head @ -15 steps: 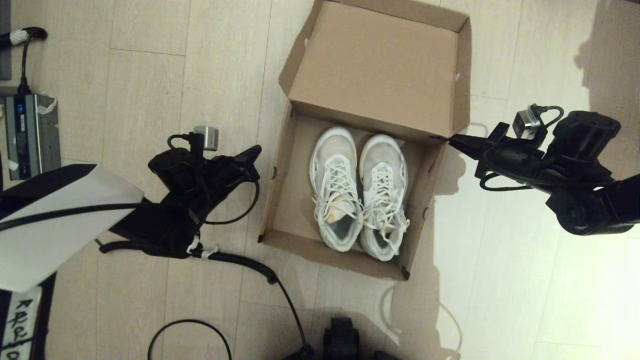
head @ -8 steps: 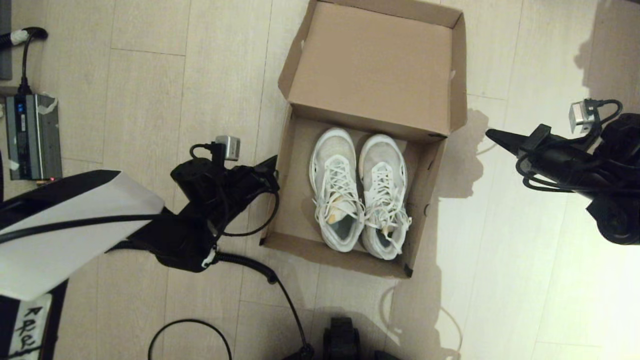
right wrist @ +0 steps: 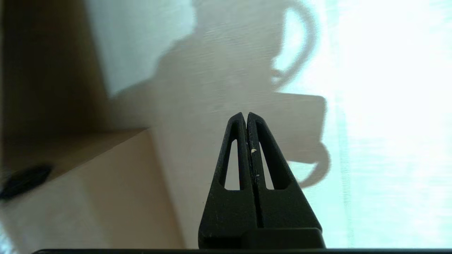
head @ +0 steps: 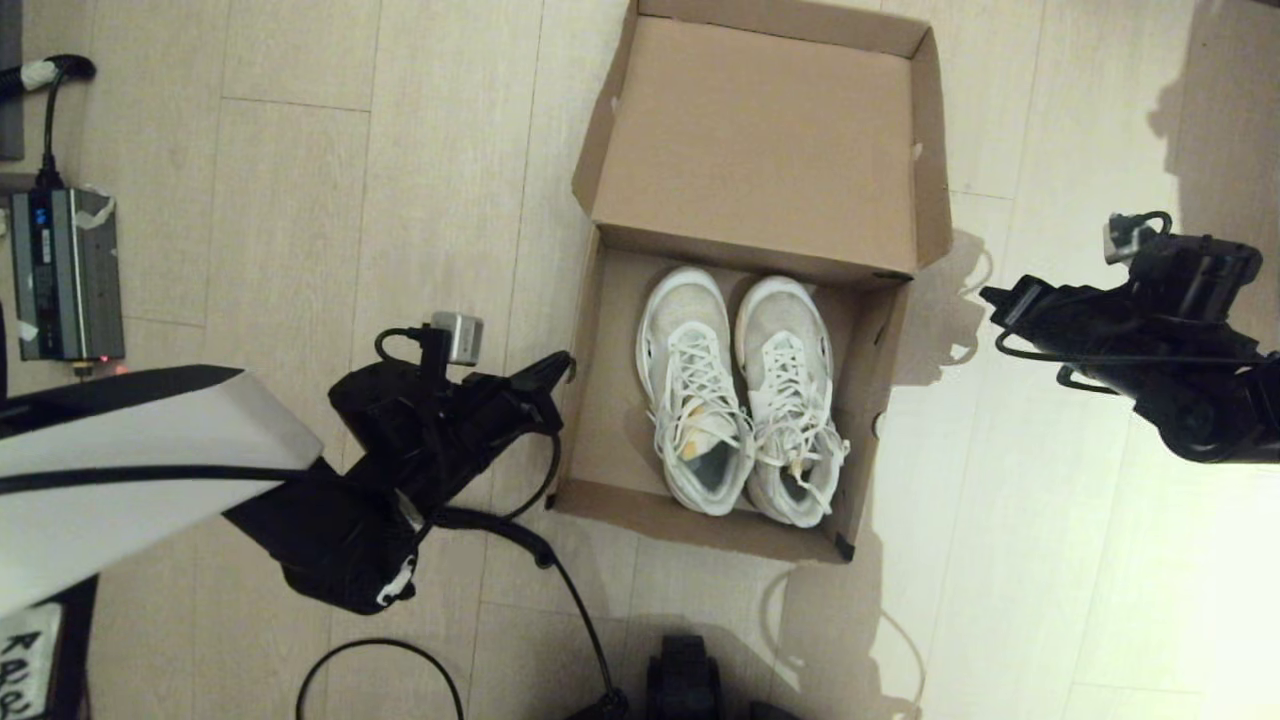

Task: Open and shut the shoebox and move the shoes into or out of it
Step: Close the shoe box

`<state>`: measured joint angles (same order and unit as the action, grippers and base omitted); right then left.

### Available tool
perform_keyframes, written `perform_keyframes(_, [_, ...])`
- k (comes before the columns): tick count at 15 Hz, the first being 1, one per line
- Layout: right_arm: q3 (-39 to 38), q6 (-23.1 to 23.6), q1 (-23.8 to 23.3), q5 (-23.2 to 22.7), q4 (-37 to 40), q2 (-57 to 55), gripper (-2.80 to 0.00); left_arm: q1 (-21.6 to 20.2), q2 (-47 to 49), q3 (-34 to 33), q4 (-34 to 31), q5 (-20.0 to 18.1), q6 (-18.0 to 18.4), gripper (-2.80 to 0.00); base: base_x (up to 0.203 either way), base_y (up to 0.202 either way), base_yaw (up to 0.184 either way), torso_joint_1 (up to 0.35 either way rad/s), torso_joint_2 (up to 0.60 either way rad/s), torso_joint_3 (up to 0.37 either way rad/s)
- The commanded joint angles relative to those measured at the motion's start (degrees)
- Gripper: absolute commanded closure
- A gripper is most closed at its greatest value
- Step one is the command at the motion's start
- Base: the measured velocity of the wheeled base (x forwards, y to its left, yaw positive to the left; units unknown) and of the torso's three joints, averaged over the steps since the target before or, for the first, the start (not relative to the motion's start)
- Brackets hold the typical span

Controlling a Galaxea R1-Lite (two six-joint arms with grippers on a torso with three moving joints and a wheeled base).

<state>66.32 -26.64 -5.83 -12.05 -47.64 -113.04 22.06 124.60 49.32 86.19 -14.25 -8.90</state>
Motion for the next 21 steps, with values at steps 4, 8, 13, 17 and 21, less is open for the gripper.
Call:
perform_keyframes(4, [7.09,-0.02,0.22,4.74,8.34,0.36,0.0,4.44,-1.29,-6.27,1.47,2.94,-0.21,0.0,0.0,0.0,0.0,0.0,0.0,0.0])
perform_keyframes(8, [10.32,0.01,0.12,4.93,10.49,0.23,0.0,6.86,-1.73,-8.38,1.47,5.01,-0.58,0.0,0.0,0.0,0.0,0.0,0.0,0.0])
perform_keyframes(13, [18.18,-0.08,0.12,3.66,13.98,-1.74,0.0,4.86,-3.45,-7.38,1.47,4.78,-0.43,0.0,0.0,0.0,0.0,0.0,0.0,0.0])
perform_keyframes(17, [29.9,-0.59,0.12,-8.09,21.83,-5.98,0.0,-4.65,-3.03,6.81,-1.46,-0.02,-0.5,0.0,0.0,0.0,0.0,0.0,0.0,0.0])
perform_keyframes(21, [34.66,-0.71,0.06,-19.43,23.82,-9.38,0.0,-9.63,1.13,28.72,-13.4,-7.76,-1.99,0.0,0.0,0.0,0.0,0.0,0.0,0.0])
